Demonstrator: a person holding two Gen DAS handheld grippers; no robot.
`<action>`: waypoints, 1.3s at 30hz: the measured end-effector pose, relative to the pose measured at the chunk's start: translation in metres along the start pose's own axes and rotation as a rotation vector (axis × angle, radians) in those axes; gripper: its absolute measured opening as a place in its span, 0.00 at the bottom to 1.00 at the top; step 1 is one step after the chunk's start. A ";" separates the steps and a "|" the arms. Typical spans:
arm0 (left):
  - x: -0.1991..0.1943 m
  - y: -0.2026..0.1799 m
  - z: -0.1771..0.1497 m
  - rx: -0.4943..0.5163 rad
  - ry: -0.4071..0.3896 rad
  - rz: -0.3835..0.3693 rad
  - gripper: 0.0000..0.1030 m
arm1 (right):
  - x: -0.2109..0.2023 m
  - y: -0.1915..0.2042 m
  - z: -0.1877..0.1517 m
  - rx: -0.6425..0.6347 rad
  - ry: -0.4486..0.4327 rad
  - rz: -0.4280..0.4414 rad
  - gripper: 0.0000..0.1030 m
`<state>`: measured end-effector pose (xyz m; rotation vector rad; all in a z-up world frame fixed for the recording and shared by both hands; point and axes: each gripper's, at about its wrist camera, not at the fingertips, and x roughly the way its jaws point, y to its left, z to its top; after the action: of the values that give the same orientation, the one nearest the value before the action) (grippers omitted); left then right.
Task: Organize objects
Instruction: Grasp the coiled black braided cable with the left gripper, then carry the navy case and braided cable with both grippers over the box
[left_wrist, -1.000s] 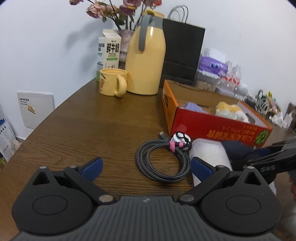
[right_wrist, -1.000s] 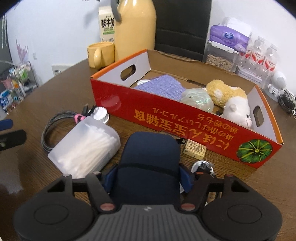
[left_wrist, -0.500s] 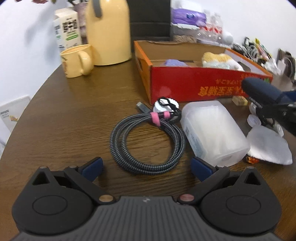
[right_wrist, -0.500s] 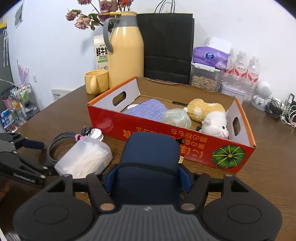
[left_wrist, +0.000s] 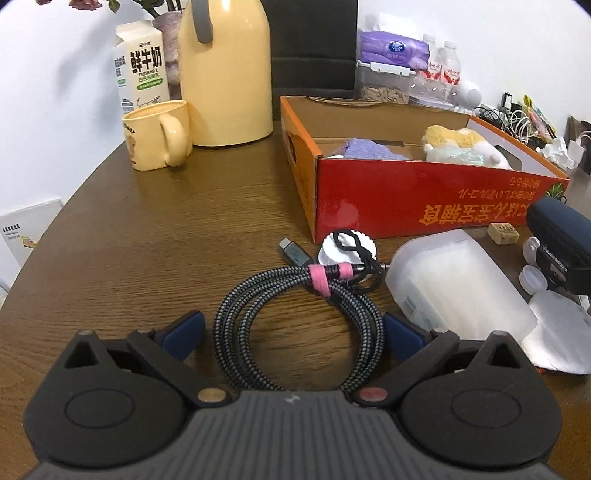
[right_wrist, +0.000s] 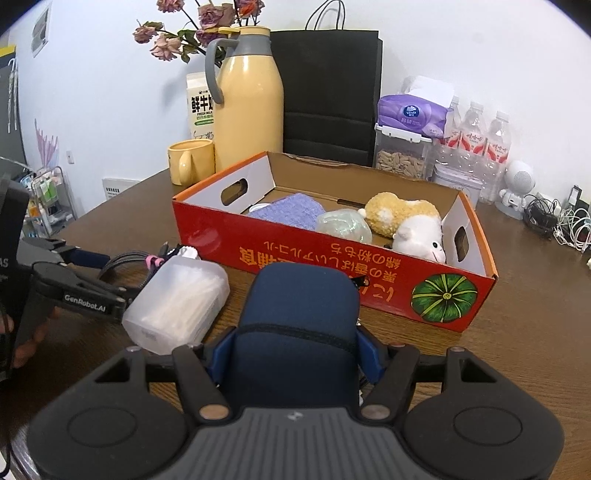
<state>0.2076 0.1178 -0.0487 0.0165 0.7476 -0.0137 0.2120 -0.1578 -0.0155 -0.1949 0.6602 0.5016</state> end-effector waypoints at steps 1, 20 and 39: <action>0.000 0.000 0.000 -0.003 0.000 0.003 1.00 | 0.000 0.000 0.000 0.001 -0.001 0.004 0.64; -0.042 -0.004 -0.003 -0.046 -0.088 0.027 0.87 | -0.009 -0.012 -0.007 0.041 -0.033 0.036 0.64; -0.073 -0.050 0.088 -0.088 -0.344 -0.055 0.87 | -0.017 -0.030 0.049 0.051 -0.228 0.034 0.64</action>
<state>0.2128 0.0660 0.0654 -0.0883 0.4036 -0.0356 0.2426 -0.1743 0.0338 -0.0768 0.4541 0.5296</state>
